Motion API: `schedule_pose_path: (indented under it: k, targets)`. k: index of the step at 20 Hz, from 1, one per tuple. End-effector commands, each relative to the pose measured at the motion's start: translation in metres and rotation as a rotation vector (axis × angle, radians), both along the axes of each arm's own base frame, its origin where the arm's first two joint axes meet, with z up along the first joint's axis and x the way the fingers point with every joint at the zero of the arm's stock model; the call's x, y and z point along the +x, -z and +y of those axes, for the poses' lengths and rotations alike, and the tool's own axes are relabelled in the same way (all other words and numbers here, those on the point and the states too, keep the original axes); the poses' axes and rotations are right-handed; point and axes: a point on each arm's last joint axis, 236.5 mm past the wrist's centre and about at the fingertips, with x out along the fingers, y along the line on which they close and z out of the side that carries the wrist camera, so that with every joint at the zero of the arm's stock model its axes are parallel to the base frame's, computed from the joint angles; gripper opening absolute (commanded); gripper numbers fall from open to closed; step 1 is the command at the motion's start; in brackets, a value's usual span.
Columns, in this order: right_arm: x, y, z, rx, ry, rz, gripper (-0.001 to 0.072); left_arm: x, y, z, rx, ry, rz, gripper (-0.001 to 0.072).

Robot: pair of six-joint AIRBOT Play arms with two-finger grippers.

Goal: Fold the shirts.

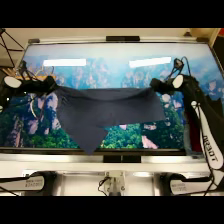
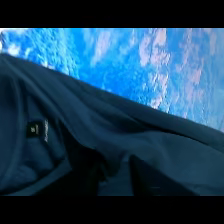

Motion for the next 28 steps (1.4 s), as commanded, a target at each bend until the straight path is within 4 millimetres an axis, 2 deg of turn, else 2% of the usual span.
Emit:
schedule_pose_path:
  k: [1,2,3,4,5,6,7,8,10,11,13,15,17,20,21,22,23,24,26,27,28]
  targets:
    - [-0.005,-0.017,0.000,-0.031,-0.057,0.015,0.0577,-0.032,0.009,-0.009,-0.097,0.090,0.162,0.0719]
    - [-0.012,-0.033,-0.018,-0.092,-0.089,0.031,0.0577,-0.048,0.000,0.008,-0.085,0.132,0.210,0.0718]
    - [-0.026,-0.044,-0.039,-0.152,-0.104,0.071,0.0577,-0.067,-0.006,0.027,-0.072,0.146,0.271,0.0668]
    - [-0.047,-0.050,-0.065,-0.197,-0.106,0.145,0.0564,-0.093,-0.010,0.047,-0.059,0.152,0.340,0.0539]
    - [-0.070,-0.050,-0.083,-0.200,-0.106,0.226,0.0553,-0.117,-0.012,0.062,-0.037,0.154,0.392,0.0486]
    - [-0.095,-0.045,-0.096,-0.176,-0.116,0.317,0.0553,-0.143,-0.009,0.068,-0.023,0.155,0.430,0.0487]
    - [-0.119,-0.040,-0.105,-0.139,-0.133,0.406,0.0553,-0.166,-0.001,0.065,-0.030,0.157,0.453,0.0495]
    - [-0.137,-0.035,-0.110,-0.097,-0.142,0.469,0.0553,-0.189,0.014,0.057,-0.042,0.146,0.471,0.0546]
    - [-0.154,-0.028,-0.109,0.003,-0.128,0.519,0.0554,-0.230,0.062,0.034,-0.077,0.094,0.488,0.0544]
    - [-0.155,-0.027,-0.103,0.049,-0.125,0.516,0.0554,-0.240,0.079,0.021,-0.115,0.071,0.473,0.0543]
    - [-0.148,-0.027,-0.094,0.092,-0.125,0.489,0.0554,-0.244,0.102,0.000,-0.200,0.012,0.420,0.0537]
    - [-0.141,-0.029,-0.086,0.097,-0.137,0.461,0.0554,-0.235,0.114,-0.002,-0.239,-0.068,0.376,0.0536]
    - [-0.137,-0.029,-0.084,0.091,-0.143,0.444,0.0555,-0.222,0.114,-0.002,-0.245,-0.110,0.339,0.0536]
    - [-0.137,-0.024,-0.089,0.073,-0.145,0.452,0.0558,-0.206,0.114,-0.012,-0.261,-0.141,0.305,0.0533]
    - [-0.139,-0.019,-0.088,0.076,-0.156,0.465,0.0619,-0.205,0.117,-0.018,-0.262,-0.133,0.309,0.0527]
    - [-0.141,-0.012,-0.086,0.085,-0.169,0.481,0.0635,-0.204,0.120,-0.024,-0.267,-0.129,0.316,0.0523]
    - [-0.144,-0.002,-0.083,0.099,-0.175,0.503,0.0635,-0.202,0.123,-0.028,-0.274,-0.130,0.322,0.0476]
    - [-0.147,0.009,-0.082,0.111,-0.179,0.524,0.0635,-0.201,0.124,-0.031,-0.288,-0.135,0.328,0.0341]
    - [-0.152,0.028,-0.081,0.117,-0.198,0.557,0.0635,-0.199,0.120,-0.036,-0.309,-0.125,0.329,0.0167]
    - [-0.153,0.037,-0.082,0.117,-0.199,0.573,0.0634,-0.198,0.115,-0.038,-0.308,-0.088,0.315,0.0040]
    - [-0.154,0.044,-0.084,0.115,-0.195,0.585,0.0635,-0.197,0.109,-0.041,-0.299,-0.041,0.294,0.0037]
